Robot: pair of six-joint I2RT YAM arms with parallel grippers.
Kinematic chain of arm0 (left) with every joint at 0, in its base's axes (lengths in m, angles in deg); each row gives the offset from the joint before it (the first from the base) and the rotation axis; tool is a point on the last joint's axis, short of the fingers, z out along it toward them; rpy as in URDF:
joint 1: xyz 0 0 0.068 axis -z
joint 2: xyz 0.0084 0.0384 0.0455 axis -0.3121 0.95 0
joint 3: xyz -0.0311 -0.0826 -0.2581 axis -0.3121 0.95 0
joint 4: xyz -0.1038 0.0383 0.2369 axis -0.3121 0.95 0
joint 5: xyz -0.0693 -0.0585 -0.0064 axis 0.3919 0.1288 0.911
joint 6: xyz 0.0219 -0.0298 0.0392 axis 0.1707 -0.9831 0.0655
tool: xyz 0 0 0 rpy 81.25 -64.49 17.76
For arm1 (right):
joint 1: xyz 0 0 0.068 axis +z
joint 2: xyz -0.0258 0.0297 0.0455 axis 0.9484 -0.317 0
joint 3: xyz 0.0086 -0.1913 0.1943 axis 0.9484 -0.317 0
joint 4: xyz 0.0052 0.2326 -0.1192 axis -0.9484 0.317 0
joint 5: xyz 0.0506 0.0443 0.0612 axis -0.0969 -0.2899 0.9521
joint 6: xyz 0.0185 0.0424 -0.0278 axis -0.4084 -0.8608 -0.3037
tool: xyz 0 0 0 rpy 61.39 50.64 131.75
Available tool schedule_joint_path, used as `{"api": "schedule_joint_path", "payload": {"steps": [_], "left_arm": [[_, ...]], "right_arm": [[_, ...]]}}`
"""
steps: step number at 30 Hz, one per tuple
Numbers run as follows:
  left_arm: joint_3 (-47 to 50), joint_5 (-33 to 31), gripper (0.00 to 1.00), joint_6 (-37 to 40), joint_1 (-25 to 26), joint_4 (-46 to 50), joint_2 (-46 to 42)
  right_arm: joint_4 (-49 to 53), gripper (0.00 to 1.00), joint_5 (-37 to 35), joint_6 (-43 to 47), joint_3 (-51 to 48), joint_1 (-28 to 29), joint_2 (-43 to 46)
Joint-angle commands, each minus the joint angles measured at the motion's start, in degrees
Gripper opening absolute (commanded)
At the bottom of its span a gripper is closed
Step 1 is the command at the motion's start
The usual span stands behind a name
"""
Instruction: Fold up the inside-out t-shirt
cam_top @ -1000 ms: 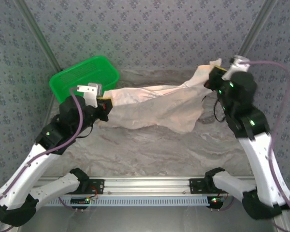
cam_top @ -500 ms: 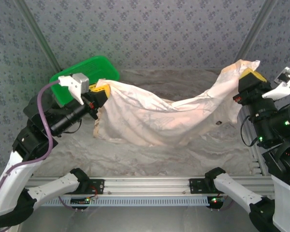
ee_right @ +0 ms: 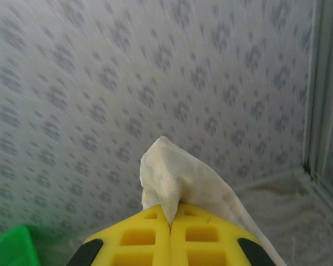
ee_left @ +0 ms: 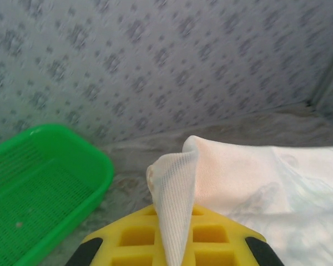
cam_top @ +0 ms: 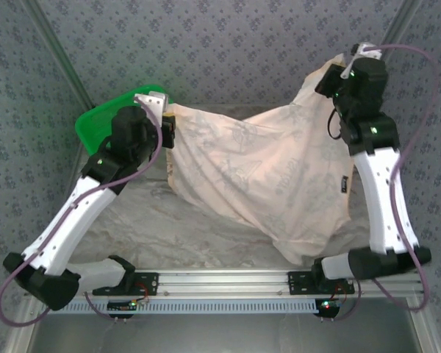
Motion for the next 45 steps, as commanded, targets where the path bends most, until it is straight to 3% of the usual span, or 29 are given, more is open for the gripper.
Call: {"api": "schedule_joint_path", "payload": {"steps": [1,8,14,17,20,23,30,32,35,40,45], "left_arm": [[-0.5,4.0,0.0,0.2,-0.2,-5.4,-2.1],[-1.1,15.6,0.0,1.2,1.3,-5.0,-12.4],[2.0,22.5,0.0,5.4,8.2,-7.3,-22.1],[1.5,26.0,0.0,6.5,10.2,-8.5,-23.1],[1.4,20.4,0.0,7.8,10.4,-9.0,-22.1],[0.0,6.7,0.0,8.1,10.3,-6.9,-19.0],[-8.6,-11.8,0.0,8.5,9.9,-0.4,-8.8],[-9.3,-10.1,0.0,10.0,9.6,-0.7,-7.9],[-8.6,-2.5,0.0,10.1,9.6,-1.5,-9.2],[-6.2,10.0,0.0,9.8,9.6,2.1,-14.7],[-0.9,18.0,0.0,9.4,9.7,1.3,-21.9]], "right_arm": [[0.7,0.0,4.5,-0.6,3.1,-0.9,1.7],[-1.4,0.0,10.8,-0.2,-2.2,-0.6,16.4],[-5.1,0.0,17.9,-0.1,-5.7,1.5,29.9],[-8.1,0.0,17.4,-0.8,-8.5,1.6,34.3],[-5.6,0.0,14.1,-0.9,-7.9,1.6,33.0],[-3.2,0.0,9.2,-2.3,-7.4,1.6,29.6],[-0.3,0.0,2.5,-1.0,-0.8,1.2,17.0],[2.2,0.0,2.9,-0.6,3.5,1.2,13.7],[2.8,0.0,4.1,-0.4,4.9,1.1,13.5],[3.8,0.0,5.8,0.4,0.5,1.3,20.9],[5.7,0.0,12.3,1.4,-3.0,1.4,29.5]]}}
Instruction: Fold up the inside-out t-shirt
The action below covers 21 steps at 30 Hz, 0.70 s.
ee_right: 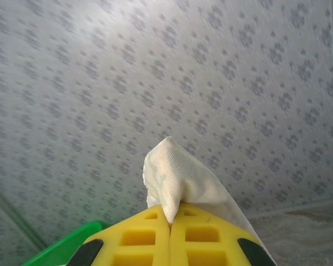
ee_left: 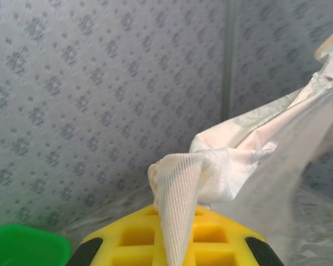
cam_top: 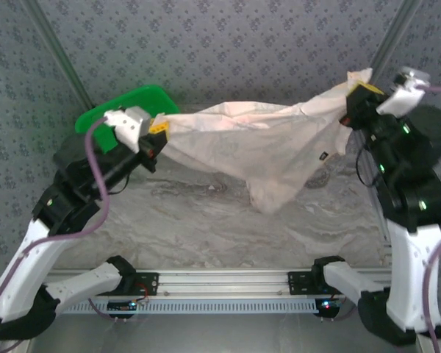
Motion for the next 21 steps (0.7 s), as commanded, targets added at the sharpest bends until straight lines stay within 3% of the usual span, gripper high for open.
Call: {"api": "schedule_joint_path", "payload": {"steps": [1,8,12,15,18,19,21], "left_arm": [[0.9,8.5,0.0,0.6,0.1,0.0,-3.6],[-1.2,14.1,0.0,-4.1,0.9,-3.1,-4.7],[-3.1,12.9,0.0,-4.2,1.1,-4.1,-1.8],[-2.7,6.7,0.0,-3.9,1.0,-5.5,1.8],[-1.7,-4.4,0.0,-3.3,0.5,-5.6,6.4],[-0.9,-7.9,0.0,-3.8,-0.7,-5.8,8.0],[0.5,-7.3,0.0,-7.8,-6.3,-5.0,11.9]], "right_arm": [[0.7,0.0,4.5,1.3,-0.6,0.1,5.6],[0.6,0.0,0.5,-1.9,1.9,0.0,9.5],[-0.2,0.0,-1.1,-2.4,4.6,0.1,7.3],[-1.1,0.0,-2.5,-2.3,5.1,0.1,2.7],[-6.1,0.0,-5.7,-0.9,2.2,0.0,-2.3],[-8.1,0.0,-6.9,-0.4,0.1,-0.1,-4.7],[-11.0,0.0,-8.2,0.5,-2.8,-1.1,-9.7]]}}
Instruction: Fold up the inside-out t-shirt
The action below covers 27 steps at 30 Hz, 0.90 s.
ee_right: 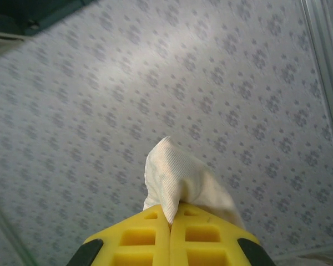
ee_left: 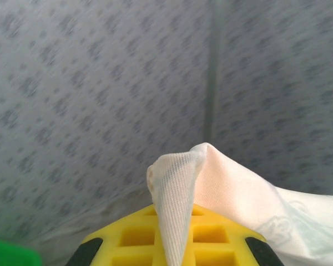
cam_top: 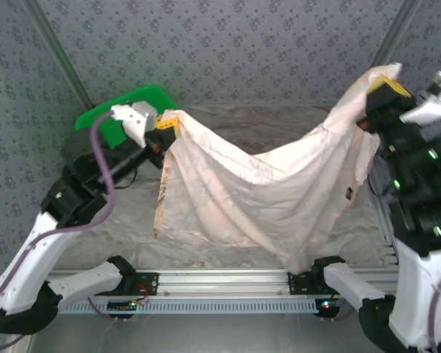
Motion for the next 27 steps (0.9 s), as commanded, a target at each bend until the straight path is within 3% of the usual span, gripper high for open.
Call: {"api": "schedule_joint_path", "payload": {"steps": [1,5,6,7,9,10,13,15,20,27], "left_arm": [[3.0,-4.9,0.0,-6.7,-8.5,-1.2,6.3],[8.9,-2.7,0.01,-12.8,-16.5,-5.9,16.3],[9.0,-2.8,0.13,-13.3,-17.5,-6.6,20.0],[8.2,-3.2,0.33,-13.5,-18.1,-6.3,23.9],[5.8,-3.1,0.68,-14.1,-18.8,-5.7,30.6],[4.4,-2.5,0.74,-14.8,-19.1,-5.5,33.3],[2.8,-0.5,0.76,-16.7,-19.8,-6.3,35.9],[2.7,0.4,0.76,-16.9,-19.7,-5.7,34.7],[6.5,2.2,0.75,-17.2,-18.4,1.0,27.9],[27.7,-2.2,0.74,-25.6,-13.7,8.0,14.4]], "right_arm": [[-6.3,0.0,-4.0,1.5,-5.2,-1.5,-10.2],[-12.5,0.0,0.0,0.6,-9.9,-4.3,-24.6],[-14.1,0.01,2.1,1.0,-9.9,-5.3,-29.4],[-13.5,0.13,3.1,1.1,-8.0,-6.0,-34.9],[-6.6,0.49,5.4,1.4,0.9,-7.2,-46.3],[-0.5,0.55,7.2,1.0,7.4,-7.9,-52.2],[12.5,0.58,10.4,0.4,20.2,-8.3,-62.3],[13.0,0.6,12.8,1.5,19.2,-7.8,-62.0],[11.2,0.62,13.9,0.4,1.9,-7.5,-49.6],[9.8,0.62,5.9,-6.2,-27.8,-3.2,-30.4]]}}
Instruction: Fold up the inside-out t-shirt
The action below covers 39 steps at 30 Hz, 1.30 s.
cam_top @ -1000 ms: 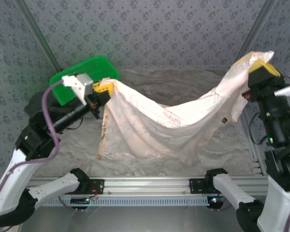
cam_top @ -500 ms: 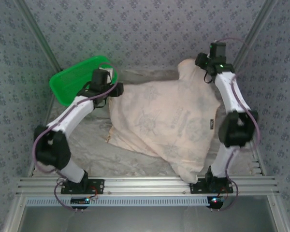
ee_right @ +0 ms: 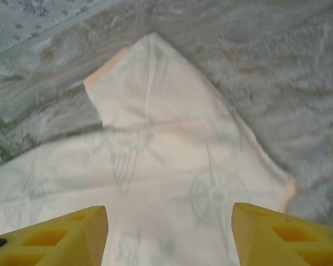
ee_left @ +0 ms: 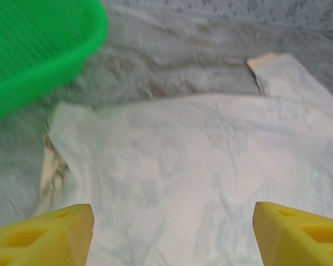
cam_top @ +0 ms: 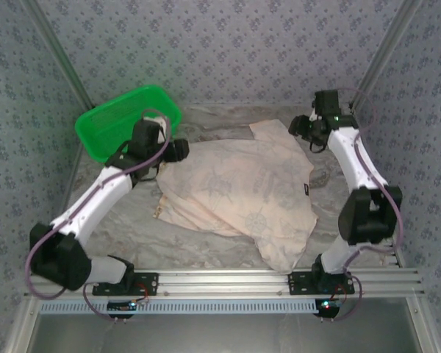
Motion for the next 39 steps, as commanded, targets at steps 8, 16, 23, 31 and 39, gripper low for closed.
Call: {"api": "schedule_joint_path", "payload": {"steps": [8,16,23,31,39], "left_arm": [[23.0,-2.9,0.68,-12.4,4.2,5.0,-6.7],[25.1,-10.5,0.2,-18.8,3.9,9.1,0.3],[26.5,-11.3,0.0,-19.8,0.7,13.5,-2.1],[27.9,-5.6,0.0,-16.6,-3.1,19.3,-16.9],[25.5,-2.2,0.44,-16.9,7.2,14.3,-19.5]], "right_arm": [[-5.8,0.59,-0.6,-11.9,-32.2,1.6,11.7],[-13.5,0.51,-5.2,-15.8,-37.0,0.2,4.6],[-16.1,0.44,-3.5,-14.9,-29.4,-4.6,-5.7],[-7.5,0.59,0.1,-16.9,-21.5,-8.2,-4.3],[9.8,0.56,-8.3,-23.1,-32.0,4.4,18.3]]}}
